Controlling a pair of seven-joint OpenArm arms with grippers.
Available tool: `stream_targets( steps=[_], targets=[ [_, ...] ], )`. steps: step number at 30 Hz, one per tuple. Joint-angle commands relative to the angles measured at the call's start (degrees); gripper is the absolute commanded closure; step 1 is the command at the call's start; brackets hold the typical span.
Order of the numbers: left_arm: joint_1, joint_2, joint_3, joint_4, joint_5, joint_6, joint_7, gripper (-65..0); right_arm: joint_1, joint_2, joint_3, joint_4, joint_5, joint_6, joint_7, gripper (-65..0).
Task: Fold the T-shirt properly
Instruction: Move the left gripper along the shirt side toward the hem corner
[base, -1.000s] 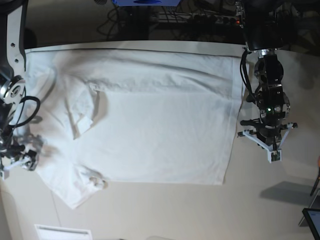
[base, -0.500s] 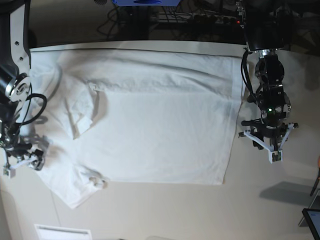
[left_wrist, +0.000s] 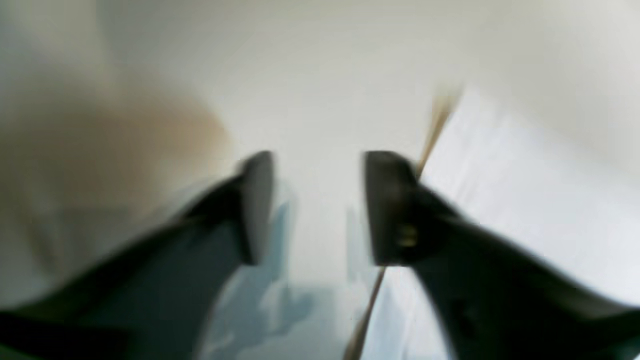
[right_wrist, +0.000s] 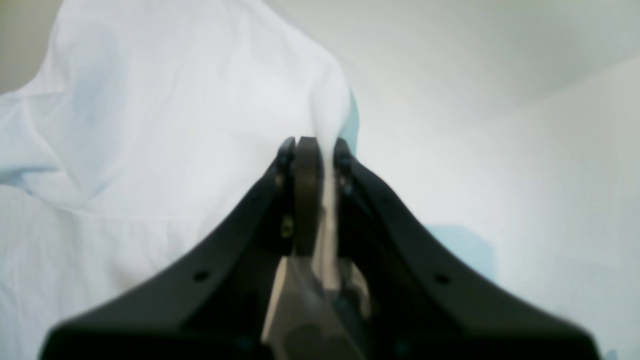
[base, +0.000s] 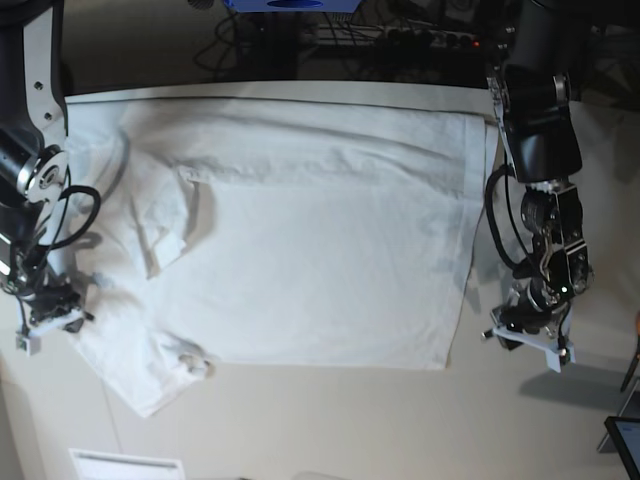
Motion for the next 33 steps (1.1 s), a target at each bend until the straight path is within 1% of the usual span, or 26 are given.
stream_targets(
  steps=[1, 2, 4, 6, 9, 10, 12, 14, 18, 22, 25, 27, 31, 33],
  targets=[
    [-3.0, -0.6, -0.1, -2.4, -0.2, 0.0, -1.6, -42.0, 1.6, 0.6, -0.1, 0.6, -0.1, 0.1, -0.4, -0.4],
    [-4.9, -0.4, -0.1, -5.9, -0.2, 0.0, -3.2, -49.0, 1.5, 0.6, -0.1, 0.6, -0.1, 0.1, -0.4, -0.3],
    [-8.3, -0.1, 0.1, -13.2, -0.2, -0.1, -6.5, -56.9, 1.5, 0.7, -0.1, 0.6, -0.1, 0.2, -0.4, -0.3],
    [-12.2, -0.1, 3.2, -21.4, -0.2, -1.4, -10.0, -58.1, 1.5, 0.9, -0.1, 0.6, -0.1, 0.2, -0.4, -0.3],
    [-18.3, 0.2, 10.6, -33.6, -0.5, -6.2, -15.6, -58.1, 1.5, 0.9, -0.1, 0.7, -0.1, 0.2, -0.4, -0.3],
    [-20.5, 0.8, 12.5, -37.7, -0.5, -7.4, -17.6, -58.1, 1.5, 0.9, -0.1, 0.7, -0.1, 0.2, -0.4, -0.3],
    [-24.0, 1.8, 14.8, -44.3, -0.6, -7.8, -21.2, -58.1, 1.5, 1.0, -0.1, 0.7, -0.1, 0.2, -0.4, -0.3],
    [-26.4, 2.3, 15.1, -48.3, -0.6, -8.0, -23.1, -58.1, 1.4, 1.0, -0.1, 0.7, -0.1, 0.2, -0.4, -0.3],
    [-27.3, 2.4, 15.1, -48.7, -0.7, -8.3, -23.3, -58.6, 1.4, 1.0, -0.2, 0.7, -0.1, 0.2, -0.4, -0.3],
    [-27.3, 3.8, 15.1, -48.5, -0.7, -10.2, -23.3, -58.6, 1.3, 1.0, -0.2, 2.3, -0.1, 0.2, -0.4, -0.3],
    [-26.8, 5.2, 15.1, -48.7, -0.8, -12.6, -23.3, -58.6, 0.3, 1.0, -0.2, 3.9, -0.1, 0.2, -0.4, -0.3],
    [-26.1, 6.1, 15.1, -49.4, -0.8, -13.2, -23.3, -58.6, 0.2, 1.0, -0.2, 4.5, -0.1, 0.2, -0.4, -0.3],
    [-25.5, 7.9, 15.1, -49.5, -0.8, -13.2, -23.3, -58.6, 0.2, 1.1, -0.2, 4.5, -0.1, 0.2, -0.4, -0.3],
    [-25.3, 7.9, 15.0, -49.5, -0.8, -13.1, -23.3, -58.6, 0.2, 1.2, -0.2, 4.5, -0.2, 0.2, -0.4, -0.3]
  ],
)
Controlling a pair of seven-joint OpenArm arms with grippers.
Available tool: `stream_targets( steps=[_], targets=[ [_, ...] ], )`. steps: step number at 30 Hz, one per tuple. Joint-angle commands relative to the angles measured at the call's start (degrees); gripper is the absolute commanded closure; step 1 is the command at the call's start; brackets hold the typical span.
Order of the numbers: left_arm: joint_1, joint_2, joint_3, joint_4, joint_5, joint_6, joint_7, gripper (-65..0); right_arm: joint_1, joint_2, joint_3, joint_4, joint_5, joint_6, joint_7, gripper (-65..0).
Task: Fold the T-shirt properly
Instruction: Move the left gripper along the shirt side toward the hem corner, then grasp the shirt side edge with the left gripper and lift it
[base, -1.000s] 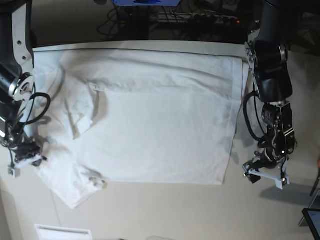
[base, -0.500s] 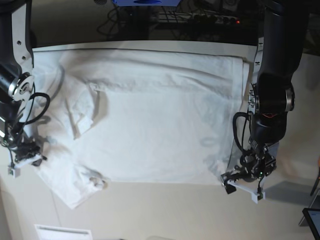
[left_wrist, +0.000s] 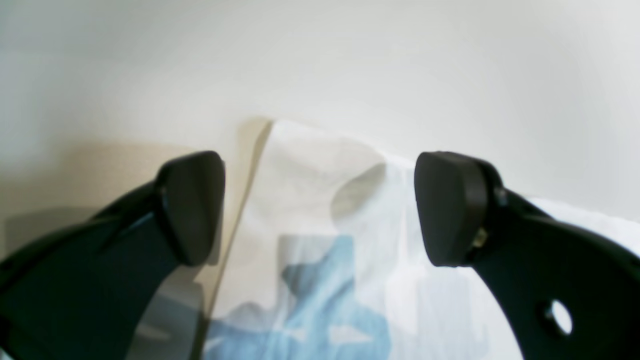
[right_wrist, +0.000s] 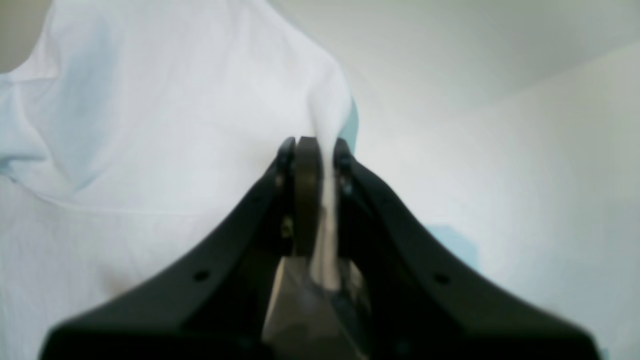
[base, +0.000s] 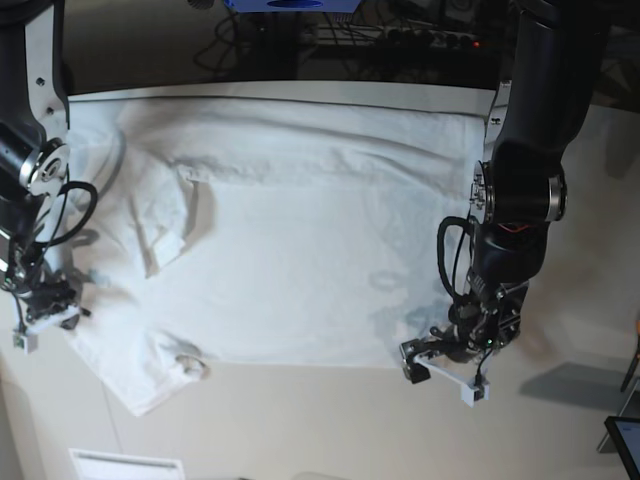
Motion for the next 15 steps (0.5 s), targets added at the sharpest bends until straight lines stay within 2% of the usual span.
stream_targets(
  steps=[1, 11, 13, 15],
  targets=[
    [-1.6, -0.2, -0.1, 0.5, -0.2, 0.1, -0.1, -58.6, 1.8, 1.1, -0.1, 1.0, 0.1, -0.1, 0.7, -0.3],
    [-0.3, -0.2, -0.1, 0.9, -0.2, 0.1, -0.2, -56.6, 1.8, 1.0, -0.1, 1.0, 0.1, -0.1, 0.7, -0.3],
    [-0.1, -0.2, -0.1, 0.9, -0.2, 0.0, -0.2, -48.4, 1.8, 0.9, -0.1, 1.0, 0.1, -0.1, 0.7, -0.3],
    [0.2, -0.2, -0.1, 0.6, -0.2, 0.0, -1.7, -33.1, 1.8, 0.9, -0.1, 1.0, 0.1, -0.1, 0.7, -0.3]
  ],
)
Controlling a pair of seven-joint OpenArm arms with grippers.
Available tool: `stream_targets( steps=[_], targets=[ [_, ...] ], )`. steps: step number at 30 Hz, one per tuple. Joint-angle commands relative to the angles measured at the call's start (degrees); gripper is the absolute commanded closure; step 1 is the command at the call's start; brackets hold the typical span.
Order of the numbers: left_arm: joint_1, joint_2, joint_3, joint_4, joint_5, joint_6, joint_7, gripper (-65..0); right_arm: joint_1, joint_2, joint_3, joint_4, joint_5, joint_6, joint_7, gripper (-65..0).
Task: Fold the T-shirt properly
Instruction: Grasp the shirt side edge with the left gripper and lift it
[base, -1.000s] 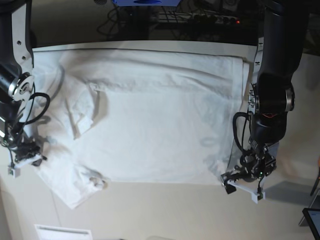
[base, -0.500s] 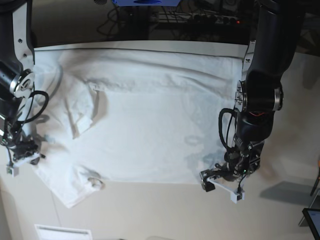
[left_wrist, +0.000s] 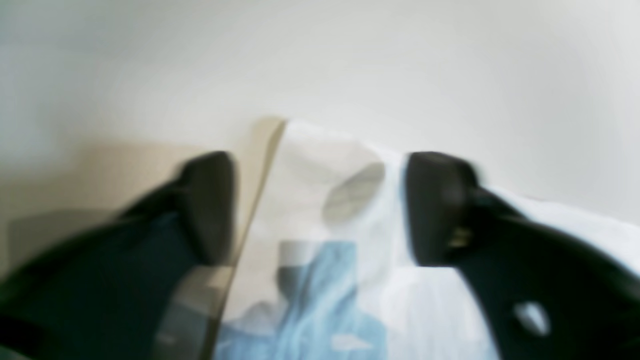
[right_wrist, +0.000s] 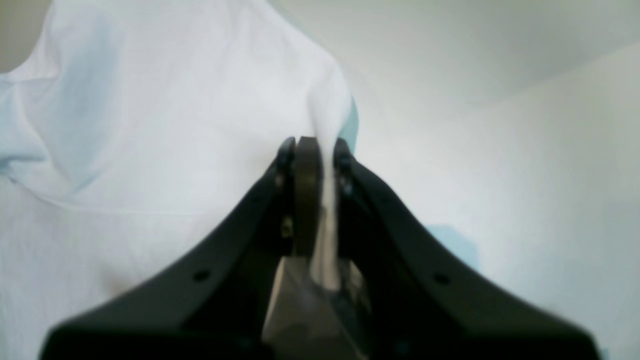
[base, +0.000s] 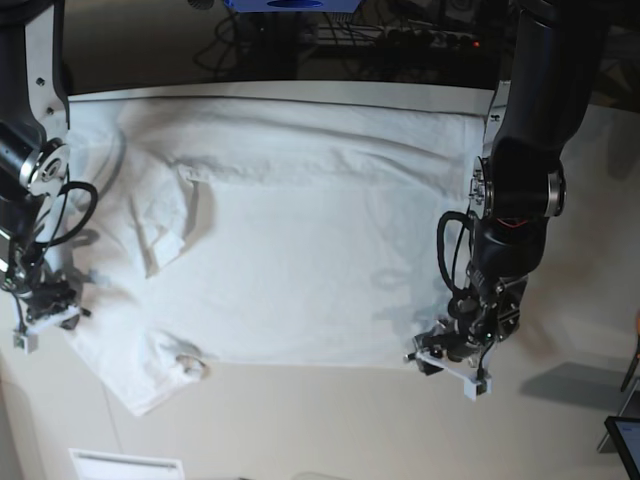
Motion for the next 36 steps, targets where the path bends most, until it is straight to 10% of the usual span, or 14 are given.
stream_targets(
  steps=[1, 5, 18, 36],
  targets=[
    [-1.2, -0.2, -0.1, 0.3, -0.2, -0.2, 0.2, -25.5, 1.8, 0.9, -0.1, 1.0, 0.1, -0.1, 0.7, -0.3],
    [-1.2, -0.8, 0.0, 0.2, -0.2, -0.1, 0.2, -7.1, 1.8, 0.9, -0.1, 1.0, 0.1, -0.1, 0.7, -0.3],
    [-2.4, -2.2, 0.5, 3.0, 0.1, -0.1, 0.7, 0.0, 1.8, 0.5, -0.1, 1.0, 0.1, -0.1, 0.7, -0.3],
    [4.8, -2.8, 0.6, 26.1, 0.2, -0.3, 15.4, 0.0, 1.7, 0.6, 0.5, 6.2, 0.5, -0.1, 1.0, -0.1]
  ],
)
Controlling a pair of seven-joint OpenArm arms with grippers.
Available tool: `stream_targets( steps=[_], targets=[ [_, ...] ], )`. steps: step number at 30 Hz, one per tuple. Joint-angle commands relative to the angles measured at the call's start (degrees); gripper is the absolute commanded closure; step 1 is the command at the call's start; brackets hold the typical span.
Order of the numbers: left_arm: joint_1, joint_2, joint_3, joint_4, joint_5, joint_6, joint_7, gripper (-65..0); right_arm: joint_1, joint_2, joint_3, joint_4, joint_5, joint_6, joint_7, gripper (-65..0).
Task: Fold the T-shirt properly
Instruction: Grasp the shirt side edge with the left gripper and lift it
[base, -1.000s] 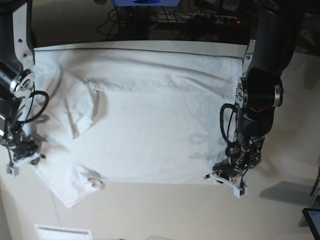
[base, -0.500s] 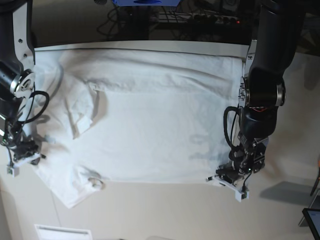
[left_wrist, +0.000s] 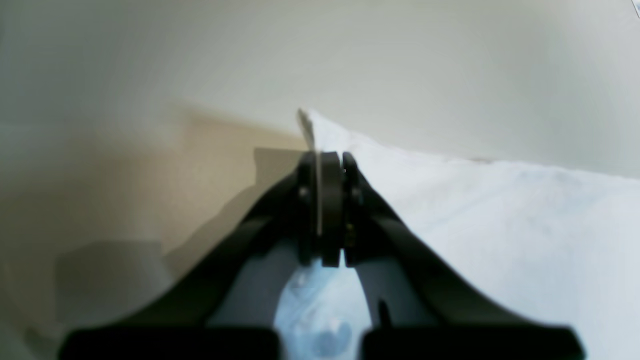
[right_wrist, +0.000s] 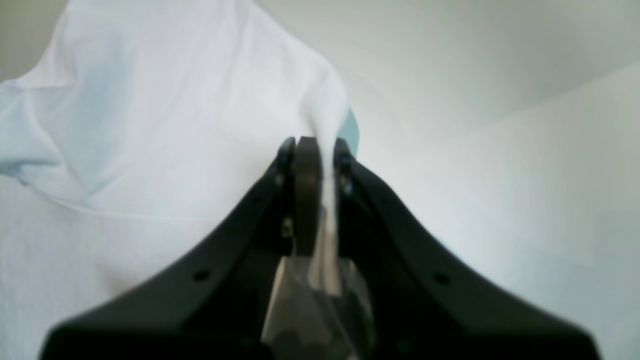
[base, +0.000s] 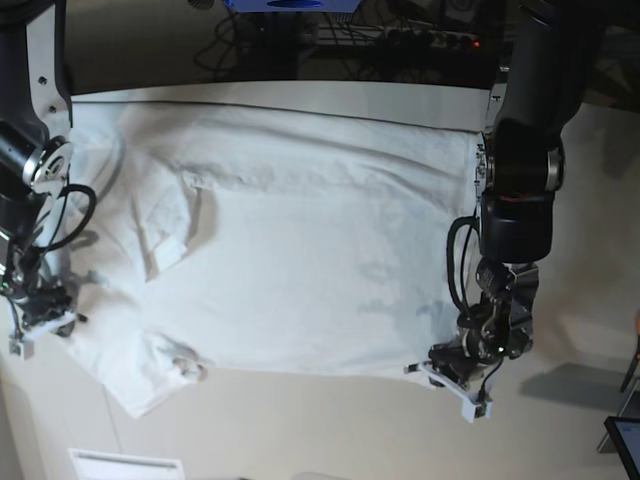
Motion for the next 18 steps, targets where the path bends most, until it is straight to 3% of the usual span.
stream_targets(
  steps=[1, 7, 18],
  targets=[
    [-1.1, -0.8, 0.0, 1.9, -0.3, -0.2, -0.7, 0.0, 2.0, 1.1, 0.2, 1.8, 0.8, 0.1, 1.8, -0.1],
    [1.7, -2.1, -0.3, 6.5, -0.5, -0.2, 1.0, 0.0, -0.6, 1.8, -0.2, 5.5, 6.7, 2.4, 0.5, -0.1],
    [6.2, -3.7, -0.5, 20.8, -0.6, -0.2, 9.4, 0.0, -1.4, 3.2, 0.1, 6.0, 6.8, 2.8, -1.4, -0.1]
  ],
)
